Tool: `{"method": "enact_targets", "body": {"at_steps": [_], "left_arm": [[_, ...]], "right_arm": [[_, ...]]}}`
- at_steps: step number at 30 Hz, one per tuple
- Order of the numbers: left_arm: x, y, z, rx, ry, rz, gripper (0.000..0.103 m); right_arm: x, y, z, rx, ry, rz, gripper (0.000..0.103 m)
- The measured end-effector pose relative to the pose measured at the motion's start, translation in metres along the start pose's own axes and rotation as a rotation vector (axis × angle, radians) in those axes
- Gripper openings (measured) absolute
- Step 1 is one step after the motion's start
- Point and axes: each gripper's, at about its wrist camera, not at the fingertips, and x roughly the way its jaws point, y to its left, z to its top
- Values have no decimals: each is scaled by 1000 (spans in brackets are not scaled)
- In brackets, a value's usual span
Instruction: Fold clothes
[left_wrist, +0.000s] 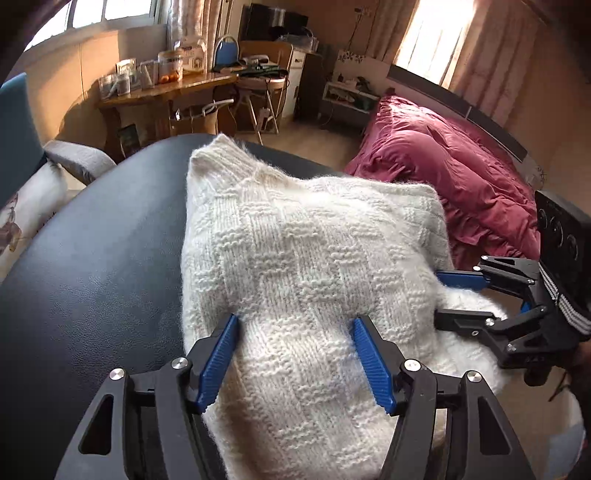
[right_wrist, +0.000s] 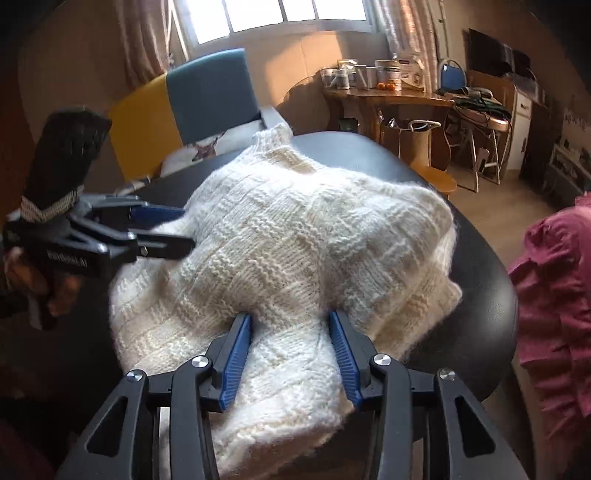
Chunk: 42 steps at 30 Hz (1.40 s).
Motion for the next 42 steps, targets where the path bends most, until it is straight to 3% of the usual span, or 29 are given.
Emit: {"method": "enact_targets", "body": {"at_steps": [2,5,10,14,17,21,26,29,35,42], "left_arm": [[2,7,-1,-65,-17,-12,67],[-2,3,1,-61,-29,17,67],[-37,6,11,-148,-93,92,73],[-92,2,7,-162,-183,242,89],[-129,-6,-4,-168,-223,320,101],[-162,-27,-19,-147,-248,394,103],[-185,-52,-37,-151,-227,281,103],[-198,-69,-45,-126,-231,331,102],[-232,-98,-52,-46,-344,383,103],[-241,-105,-44,-49,-346,329,103]], "right_arm": [[-1,1,-5,20,-29,-9,45],[-2,7,-7,34,-45,-36,44],[-23,20,4,74,-65,-84,45],[-67,44,11,143,-195,-78,46],[-82,72,6,156,-242,-93,46],[-85,101,-1,217,-246,-97,46],[-81,127,-6,225,-198,-81,46],[-82,140,-9,187,-182,-88,46],[-83,146,-9,172,-174,-82,46],[-75,149,-11,139,-142,-95,46]]}}
